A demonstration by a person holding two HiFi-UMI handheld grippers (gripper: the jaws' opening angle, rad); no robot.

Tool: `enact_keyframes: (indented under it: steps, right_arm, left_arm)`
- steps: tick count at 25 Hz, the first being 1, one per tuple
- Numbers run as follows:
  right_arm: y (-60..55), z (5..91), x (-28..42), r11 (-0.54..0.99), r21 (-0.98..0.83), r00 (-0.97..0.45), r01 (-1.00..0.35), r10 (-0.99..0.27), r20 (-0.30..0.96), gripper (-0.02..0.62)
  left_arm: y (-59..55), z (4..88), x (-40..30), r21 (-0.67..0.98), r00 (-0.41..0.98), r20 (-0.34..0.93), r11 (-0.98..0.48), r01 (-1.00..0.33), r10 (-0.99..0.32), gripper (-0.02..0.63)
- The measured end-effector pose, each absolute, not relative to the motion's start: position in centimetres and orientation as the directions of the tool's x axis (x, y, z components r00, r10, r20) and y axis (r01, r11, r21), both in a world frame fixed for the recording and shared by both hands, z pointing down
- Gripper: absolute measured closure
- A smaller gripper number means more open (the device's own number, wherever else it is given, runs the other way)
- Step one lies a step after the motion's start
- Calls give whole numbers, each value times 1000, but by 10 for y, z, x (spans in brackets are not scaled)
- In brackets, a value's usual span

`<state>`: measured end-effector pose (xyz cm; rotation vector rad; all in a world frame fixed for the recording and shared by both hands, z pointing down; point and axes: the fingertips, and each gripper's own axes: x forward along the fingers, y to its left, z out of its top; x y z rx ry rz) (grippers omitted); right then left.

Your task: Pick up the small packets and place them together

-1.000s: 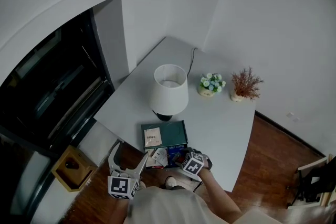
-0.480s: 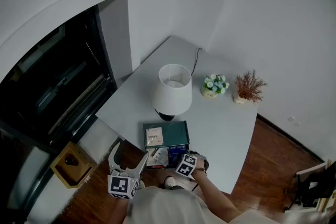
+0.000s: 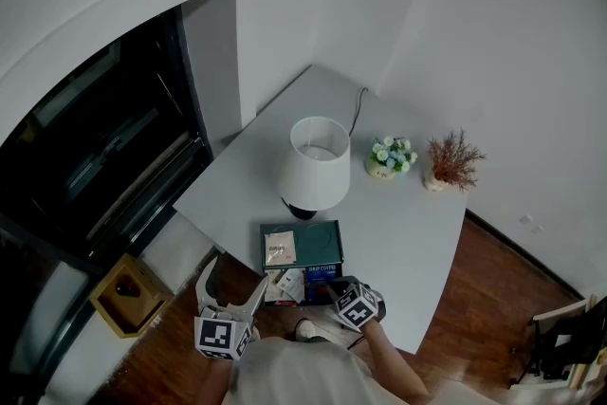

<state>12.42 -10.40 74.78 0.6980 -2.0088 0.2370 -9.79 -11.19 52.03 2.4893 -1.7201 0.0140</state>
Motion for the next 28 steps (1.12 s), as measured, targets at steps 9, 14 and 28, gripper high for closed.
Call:
enact_keyframes:
  steps: [9, 14, 28]
  right_arm:
    - [-144, 682, 118, 724, -125, -567, -678, -407, 716, 580]
    - [-201, 703, 125, 646, -165, -517, -746, -405, 754, 580]
    - [-249, 746, 136, 520, -13, -324, -854, -512, 796, 306]
  left_arm:
    - [-112, 521, -100, 83, 359, 77, -353, -932, -930, 198]
    - [-111, 518, -102, 79, 352, 69, -346, -935, -934, 199]
    - [-100, 520, -116, 72, 303, 77, -298, -952, -950, 199]
